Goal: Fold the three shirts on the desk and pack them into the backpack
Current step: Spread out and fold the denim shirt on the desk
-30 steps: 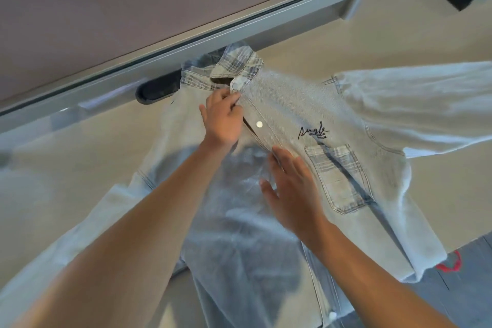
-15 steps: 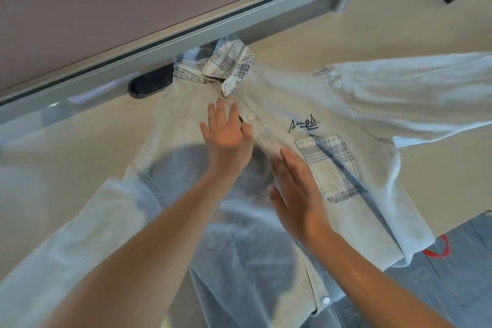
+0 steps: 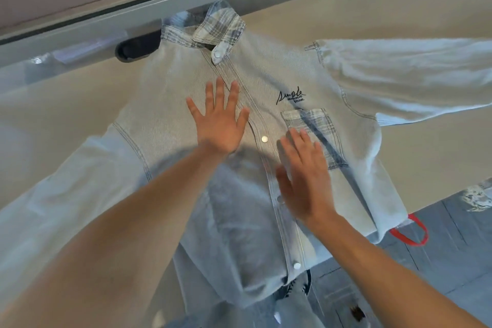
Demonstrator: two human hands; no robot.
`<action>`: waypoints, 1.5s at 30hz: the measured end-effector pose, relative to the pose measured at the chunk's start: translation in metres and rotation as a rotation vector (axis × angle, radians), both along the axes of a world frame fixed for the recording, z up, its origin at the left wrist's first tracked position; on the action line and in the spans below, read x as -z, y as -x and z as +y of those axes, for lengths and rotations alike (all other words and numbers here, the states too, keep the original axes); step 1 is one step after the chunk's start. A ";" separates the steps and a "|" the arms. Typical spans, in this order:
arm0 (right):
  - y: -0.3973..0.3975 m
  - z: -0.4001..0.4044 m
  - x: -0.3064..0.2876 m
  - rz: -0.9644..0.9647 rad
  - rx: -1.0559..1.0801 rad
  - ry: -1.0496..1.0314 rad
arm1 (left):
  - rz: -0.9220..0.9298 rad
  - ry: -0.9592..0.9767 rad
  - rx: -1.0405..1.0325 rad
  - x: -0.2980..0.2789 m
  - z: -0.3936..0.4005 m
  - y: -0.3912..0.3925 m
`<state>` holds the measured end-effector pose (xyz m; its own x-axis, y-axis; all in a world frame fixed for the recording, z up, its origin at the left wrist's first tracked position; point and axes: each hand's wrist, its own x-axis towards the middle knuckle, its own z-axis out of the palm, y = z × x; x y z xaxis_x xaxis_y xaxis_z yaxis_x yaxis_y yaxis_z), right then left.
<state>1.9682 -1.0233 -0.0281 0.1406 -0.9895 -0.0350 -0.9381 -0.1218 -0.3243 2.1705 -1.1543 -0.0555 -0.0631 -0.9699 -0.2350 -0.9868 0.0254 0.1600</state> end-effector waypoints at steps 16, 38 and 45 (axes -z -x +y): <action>0.026 -0.087 -0.021 0.061 -0.053 0.059 | 0.037 0.074 -0.334 -0.016 0.087 0.001; -0.052 -0.275 0.010 0.153 -0.297 -0.032 | -0.103 0.090 -0.269 0.001 -0.049 -0.045; -0.046 -0.240 0.024 0.166 -0.231 -0.017 | -0.116 0.072 -0.228 -0.001 -0.023 -0.032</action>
<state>2.0141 -1.2636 -0.0522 0.3535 -0.9308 -0.0925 -0.9264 -0.3346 -0.1727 2.2024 -1.1775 -0.0547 0.1824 -0.9705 -0.1580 -0.9799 -0.1925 0.0516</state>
